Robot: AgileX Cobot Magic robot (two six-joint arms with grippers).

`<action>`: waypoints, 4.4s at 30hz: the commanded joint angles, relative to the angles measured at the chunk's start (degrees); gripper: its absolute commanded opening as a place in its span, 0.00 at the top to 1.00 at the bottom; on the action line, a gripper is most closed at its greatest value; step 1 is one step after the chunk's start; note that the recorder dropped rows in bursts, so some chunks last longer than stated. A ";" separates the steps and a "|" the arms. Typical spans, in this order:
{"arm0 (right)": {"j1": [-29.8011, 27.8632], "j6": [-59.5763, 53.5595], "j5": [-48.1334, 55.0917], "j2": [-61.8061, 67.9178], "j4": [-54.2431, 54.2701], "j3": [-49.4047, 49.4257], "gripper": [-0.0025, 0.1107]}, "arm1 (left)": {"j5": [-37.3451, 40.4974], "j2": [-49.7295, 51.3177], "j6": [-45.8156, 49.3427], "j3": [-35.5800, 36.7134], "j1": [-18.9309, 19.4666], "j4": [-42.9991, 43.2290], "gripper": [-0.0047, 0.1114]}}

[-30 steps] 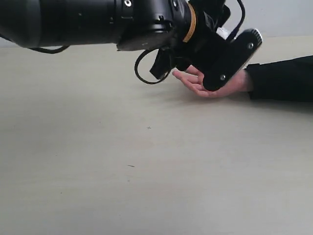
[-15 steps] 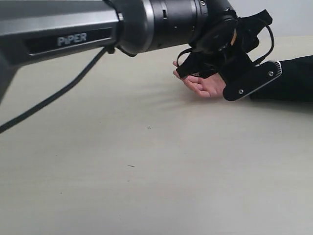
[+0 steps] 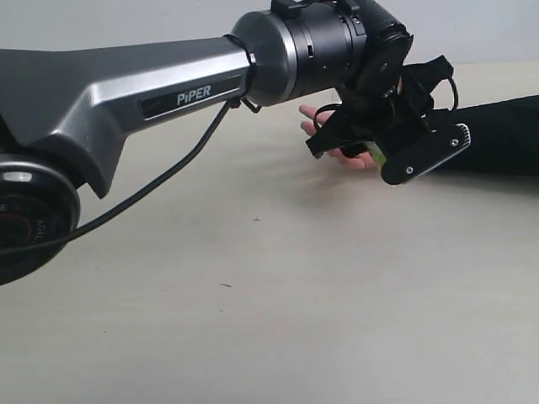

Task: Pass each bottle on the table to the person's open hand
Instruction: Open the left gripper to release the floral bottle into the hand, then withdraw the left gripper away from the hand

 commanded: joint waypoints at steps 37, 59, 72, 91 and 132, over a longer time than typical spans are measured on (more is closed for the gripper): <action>0.01 0.15 -0.77 -0.49 -0.11 0.27 0.97 | -6.34 4.23 -6.02 -0.52 0.14 3.63 0.96; 0.01 0.15 -0.78 -0.49 -0.22 0.27 0.97 | 0.55 4.23 -8.68 -0.52 0.14 4.37 0.51; 0.01 0.15 -0.78 -0.49 -0.22 0.27 0.97 | -5.66 4.13 -14.33 -0.52 0.03 4.01 0.11; 0.01 0.15 -0.67 -0.49 -0.33 0.27 0.97 | 3.27 -4.04 -18.33 -0.52 -1.27 4.95 0.06; 0.01 0.15 -0.67 -0.49 -0.23 0.27 0.97 | -2.32 -54.73 -116.31 52.29 -4.46 -7.34 0.91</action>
